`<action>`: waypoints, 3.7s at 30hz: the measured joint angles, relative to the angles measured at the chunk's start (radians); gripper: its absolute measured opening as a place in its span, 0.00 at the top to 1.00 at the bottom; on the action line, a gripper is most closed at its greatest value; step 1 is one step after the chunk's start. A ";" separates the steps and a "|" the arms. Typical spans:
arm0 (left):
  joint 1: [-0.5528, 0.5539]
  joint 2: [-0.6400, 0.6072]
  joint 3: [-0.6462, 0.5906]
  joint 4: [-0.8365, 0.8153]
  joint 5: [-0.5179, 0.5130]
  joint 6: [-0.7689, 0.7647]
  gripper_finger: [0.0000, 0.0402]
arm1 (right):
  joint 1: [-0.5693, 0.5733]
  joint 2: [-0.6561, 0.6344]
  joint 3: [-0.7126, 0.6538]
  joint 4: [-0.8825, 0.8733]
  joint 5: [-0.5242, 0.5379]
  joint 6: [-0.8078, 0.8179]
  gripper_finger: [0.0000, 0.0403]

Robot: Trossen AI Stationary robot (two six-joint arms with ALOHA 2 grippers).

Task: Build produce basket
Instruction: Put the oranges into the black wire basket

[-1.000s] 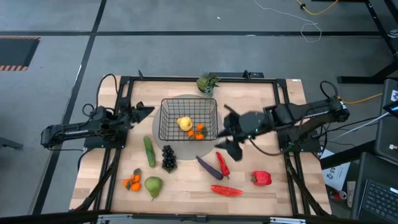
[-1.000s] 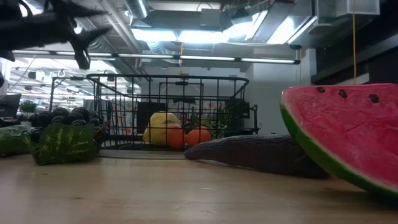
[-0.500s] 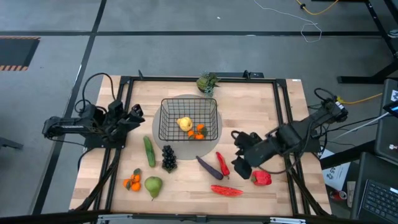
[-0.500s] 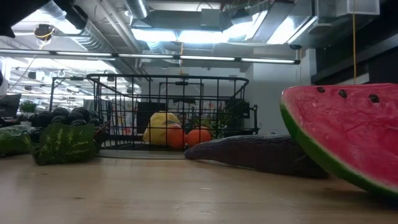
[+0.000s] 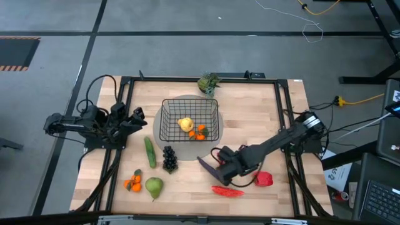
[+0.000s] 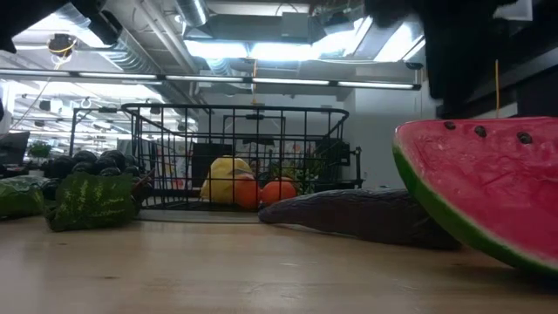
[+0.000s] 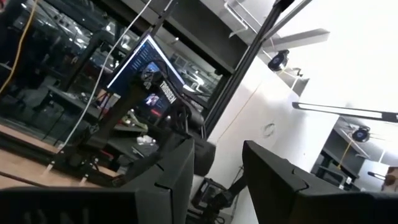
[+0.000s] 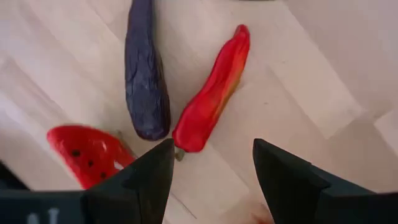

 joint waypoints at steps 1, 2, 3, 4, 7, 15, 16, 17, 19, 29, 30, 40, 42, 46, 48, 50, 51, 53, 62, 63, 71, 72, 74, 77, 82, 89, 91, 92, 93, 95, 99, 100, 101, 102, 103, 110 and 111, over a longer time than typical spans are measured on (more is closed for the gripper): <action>0.000 0.000 0.000 0.000 0.000 -0.001 0.67 | -0.007 0.009 0.000 0.014 -0.011 0.010 0.46; 0.000 0.000 0.000 0.000 -0.001 -0.009 0.67 | -0.012 0.015 0.000 0.026 -0.017 0.022 0.46; 0.000 0.000 0.000 0.000 -0.003 -0.027 0.67 | -0.018 0.021 0.000 0.041 -0.022 0.030 0.46; 0.000 0.000 0.000 -0.001 -0.002 -0.051 0.67 | -0.022 0.024 0.000 0.059 -0.031 0.040 0.46; -0.009 0.000 0.000 -0.016 0.025 -0.080 0.67 | -0.026 0.025 0.000 0.118 -0.033 0.051 0.46; -0.122 0.101 0.146 -0.050 0.084 0.001 0.67 | -0.026 0.028 0.000 0.267 -0.029 0.150 0.46; -0.139 0.128 0.174 -0.054 0.085 0.038 0.67 | -0.026 0.028 0.000 0.273 -0.022 0.155 0.46; -0.156 0.156 0.205 -0.060 0.087 0.076 0.67 | -0.024 0.028 0.000 0.277 -0.011 0.164 0.46; -0.189 0.213 0.271 -0.122 0.091 0.136 0.67 | -0.022 0.028 0.000 0.277 0.016 0.203 0.46; -0.343 0.511 0.448 -0.445 0.014 0.070 0.67 | -0.019 0.028 0.000 0.276 0.074 0.205 0.46; -0.361 0.534 0.453 -0.446 0.014 0.069 0.67 | -0.019 0.028 0.000 0.276 0.074 0.204 0.46; -0.526 0.696 0.526 -0.445 -0.115 0.051 0.67 | -0.019 0.028 0.000 0.263 0.161 0.204 0.46; -0.550 0.710 0.526 -0.459 -0.143 0.040 0.67 | -0.019 0.029 0.000 0.263 0.198 0.204 0.46; -0.613 0.727 0.526 -0.626 -0.219 -0.121 0.67 | -0.020 0.029 0.000 0.263 0.215 0.204 0.46; -0.654 0.736 0.526 -0.749 -0.232 -0.261 0.67 | -0.020 0.029 0.000 0.264 0.215 0.204 0.46; -0.696 0.752 0.526 -0.870 -0.234 -0.409 0.67 | -0.020 0.029 0.000 0.264 0.215 0.204 0.46; -0.715 0.760 0.526 -0.937 -0.234 -0.476 0.67 | -0.020 0.029 0.000 0.265 0.215 0.204 0.45; -0.750 0.776 0.526 -1.062 -0.238 -0.596 0.67 | -0.020 0.029 0.000 0.269 0.215 0.204 0.46; -0.828 0.842 0.526 -1.272 -0.244 -0.821 0.67 | -0.020 0.029 0.000 0.306 0.240 0.205 0.45; -0.841 0.848 0.526 -1.251 -0.222 -0.821 0.67 | -0.020 0.029 0.000 0.308 0.240 0.205 0.46; -0.958 0.919 0.526 -1.152 -0.159 -0.822 0.67 | -0.020 0.029 0.000 0.309 0.241 0.205 0.46; -0.967 0.932 0.526 -1.153 -0.161 -0.823 0.67 | -0.020 0.029 0.000 0.309 0.243 0.205 0.45; -0.977 0.962 0.526 -1.153 -0.161 -0.824 0.67 | -0.020 0.029 0.000 0.309 0.253 0.204 0.45; -0.983 1.012 0.525 -1.154 -0.161 -0.823 0.67 | -0.020 0.029 0.000 0.310 0.257 0.204 0.45; -0.983 1.083 0.525 -1.143 -0.162 -0.821 0.67 | -0.020 0.029 0.000 0.312 0.257 0.204 0.45; -0.983 1.136 0.525 -1.134 -0.164 -0.821 0.67 | -0.020 0.029 0.000 0.324 0.257 0.205 0.45; -0.983 1.142 0.525 -1.124 -0.186 -0.821 0.67 | -0.020 0.029 0.000 0.326 0.257 0.205 0.45; -0.983 1.144 0.525 -1.115 -0.208 -0.821 0.67 | -0.020 0.029 0.000 0.329 0.257 0.204 0.45; -0.983 1.145 0.525 -1.105 -0.232 -0.821 0.67 | -0.020 0.029 0.000 0.331 0.257 0.205 0.45; -0.983 1.145 0.525 -1.087 -0.282 -0.820 0.67 | -0.020 0.029 0.000 0.331 0.257 0.205 0.45; -0.983 1.145 0.525 -1.081 -0.330 -0.820 0.67 | -0.020 0.029 0.000 0.331 0.257 0.205 0.45; -0.983 1.145 0.525 -1.082 -0.330 -0.820 0.67 | -0.020 0.029 0.000 0.331 0.257 0.204 0.45; -0.983 1.145 0.525 -1.082 -0.330 -0.820 0.67 | -0.020 0.029 0.000 0.331 0.257 0.205 0.45; -0.983 1.145 0.525 -1.083 -0.330 -0.820 0.67 | -0.020 0.029 0.000 0.331 0.256 0.205 0.45; -0.983 1.145 0.525 -1.083 -0.330 -0.820 0.67 | -0.020 0.029 0.000 0.331 0.256 0.205 0.45; -0.983 1.145 0.525 -1.086 -0.314 -0.751 0.67 | -0.019 0.029 0.000 0.331 0.256 0.204 0.45; -0.983 1.145 0.525 -1.087 -0.314 -0.740 0.67 | -0.019 0.029 0.000 0.330 0.256 0.204 0.45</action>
